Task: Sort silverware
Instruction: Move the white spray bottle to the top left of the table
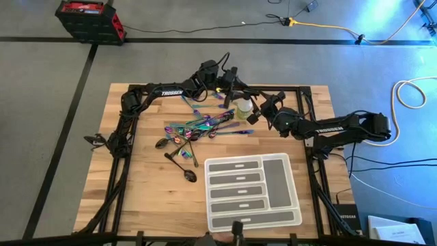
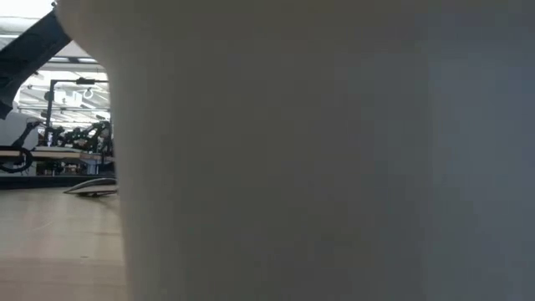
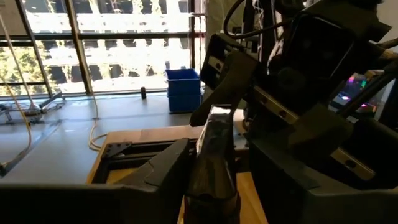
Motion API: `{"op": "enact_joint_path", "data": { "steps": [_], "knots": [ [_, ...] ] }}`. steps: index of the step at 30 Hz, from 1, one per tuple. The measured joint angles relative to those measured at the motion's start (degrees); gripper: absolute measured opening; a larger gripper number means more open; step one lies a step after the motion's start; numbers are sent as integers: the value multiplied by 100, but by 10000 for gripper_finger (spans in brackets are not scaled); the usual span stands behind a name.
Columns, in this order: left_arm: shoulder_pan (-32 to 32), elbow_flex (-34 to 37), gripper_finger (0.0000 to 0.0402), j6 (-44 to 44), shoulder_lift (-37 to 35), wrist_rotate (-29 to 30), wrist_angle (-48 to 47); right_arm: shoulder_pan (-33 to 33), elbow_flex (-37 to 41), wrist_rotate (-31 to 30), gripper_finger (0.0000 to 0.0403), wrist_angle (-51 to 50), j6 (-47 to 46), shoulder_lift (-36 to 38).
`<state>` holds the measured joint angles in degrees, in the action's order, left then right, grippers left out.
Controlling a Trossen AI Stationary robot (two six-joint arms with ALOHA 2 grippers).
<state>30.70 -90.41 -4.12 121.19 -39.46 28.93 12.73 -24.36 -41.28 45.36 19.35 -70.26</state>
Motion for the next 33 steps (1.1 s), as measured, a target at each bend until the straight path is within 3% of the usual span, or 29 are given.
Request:
{"op": "enact_joint_path", "data": {
  "steps": [8,24,33],
  "knots": [
    [0,0,76,-98,0,5,-4,4,0,2,188,-4,-4,0],
    [91,-21,75,223,-130,31,291,-2,2,2,188,32,50,234],
    [350,-120,75,408,-184,-66,286,-3,0,-148,188,-802,36,908]
  ]
}}
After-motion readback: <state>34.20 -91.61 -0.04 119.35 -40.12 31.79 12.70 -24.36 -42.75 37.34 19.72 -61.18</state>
